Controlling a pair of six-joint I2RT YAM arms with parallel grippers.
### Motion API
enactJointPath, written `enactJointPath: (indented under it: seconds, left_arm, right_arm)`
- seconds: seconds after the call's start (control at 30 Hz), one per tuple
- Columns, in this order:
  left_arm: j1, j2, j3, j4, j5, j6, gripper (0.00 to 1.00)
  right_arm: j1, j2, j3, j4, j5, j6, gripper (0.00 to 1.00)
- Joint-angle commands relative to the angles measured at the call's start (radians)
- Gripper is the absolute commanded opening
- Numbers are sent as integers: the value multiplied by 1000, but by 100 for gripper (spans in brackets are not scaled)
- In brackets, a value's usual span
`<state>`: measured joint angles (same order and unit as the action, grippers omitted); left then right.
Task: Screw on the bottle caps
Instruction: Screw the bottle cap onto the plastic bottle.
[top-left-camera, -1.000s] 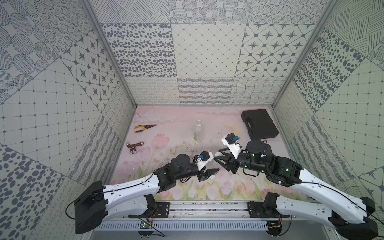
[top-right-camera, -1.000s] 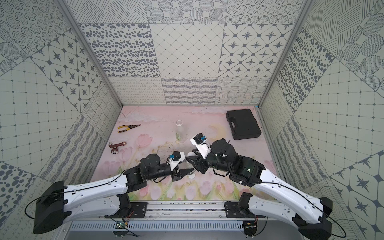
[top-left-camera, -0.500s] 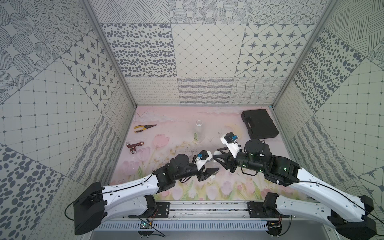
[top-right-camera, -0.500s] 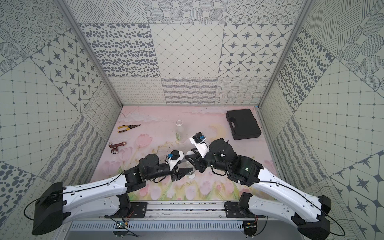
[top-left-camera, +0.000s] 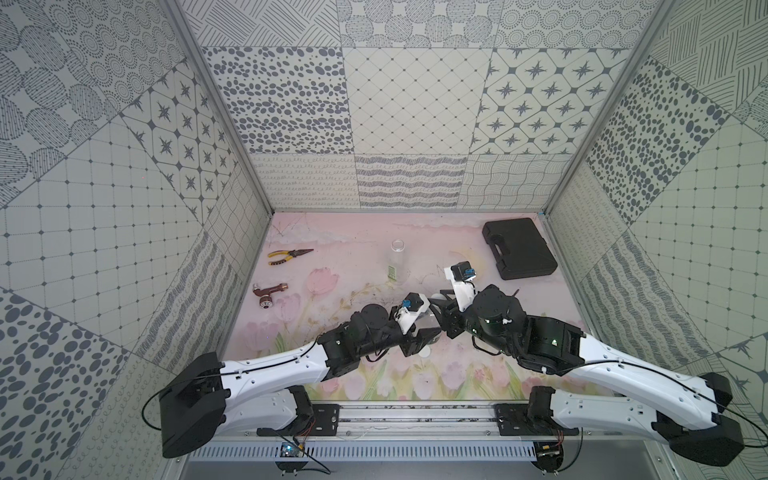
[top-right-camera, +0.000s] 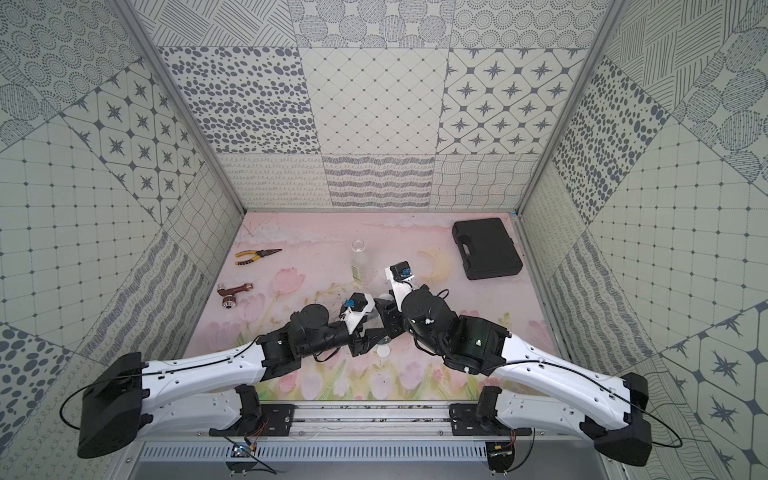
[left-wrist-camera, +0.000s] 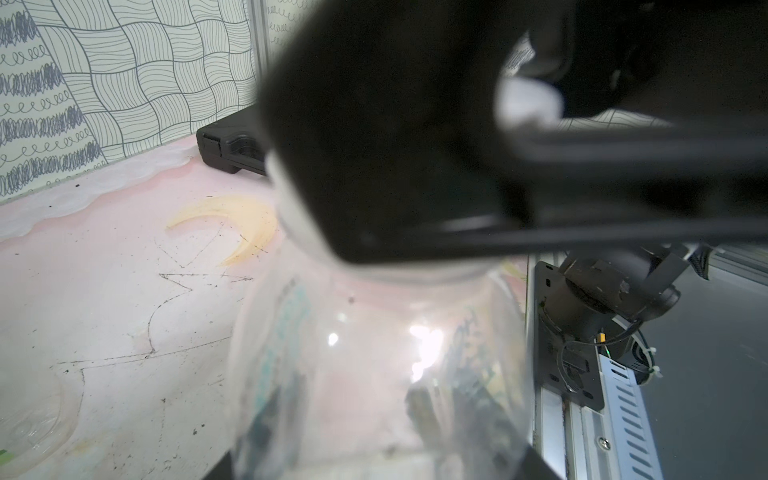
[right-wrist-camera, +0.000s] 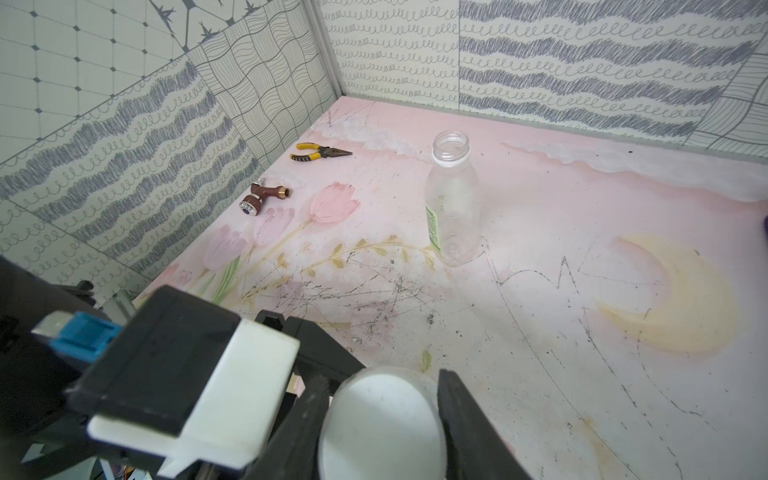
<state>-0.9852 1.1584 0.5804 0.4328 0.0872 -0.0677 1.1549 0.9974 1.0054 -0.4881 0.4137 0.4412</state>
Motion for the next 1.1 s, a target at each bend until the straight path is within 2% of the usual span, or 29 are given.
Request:
enactJointPath:
  seconds: [0.0, 0.5, 0.67, 0.77, 0.93, 1.07]
  left_arm:
    - [-19, 23, 50, 182, -64, 19, 19]
    - [-25, 23, 35, 192, -93, 12, 21]
    - [-24, 20, 33, 189, -101, 12, 28]
    - [-24, 18, 31, 187, -112, 6, 39]
    - [-24, 10, 12, 191, -138, -17, 68]
    - [-24, -7, -3, 185, -151, -28, 83]
  right_arm:
    - [29, 43, -32, -1, 107, 108, 0]
    - [31, 32, -34, -21, 132, 142, 0]
    - [31, 32, -28, -24, 125, 125, 0]
    - [31, 30, -23, -23, 111, 96, 0]
    - [30, 10, -19, -14, 67, 4, 0]
    - [29, -28, -37, -12, 65, -36, 0]
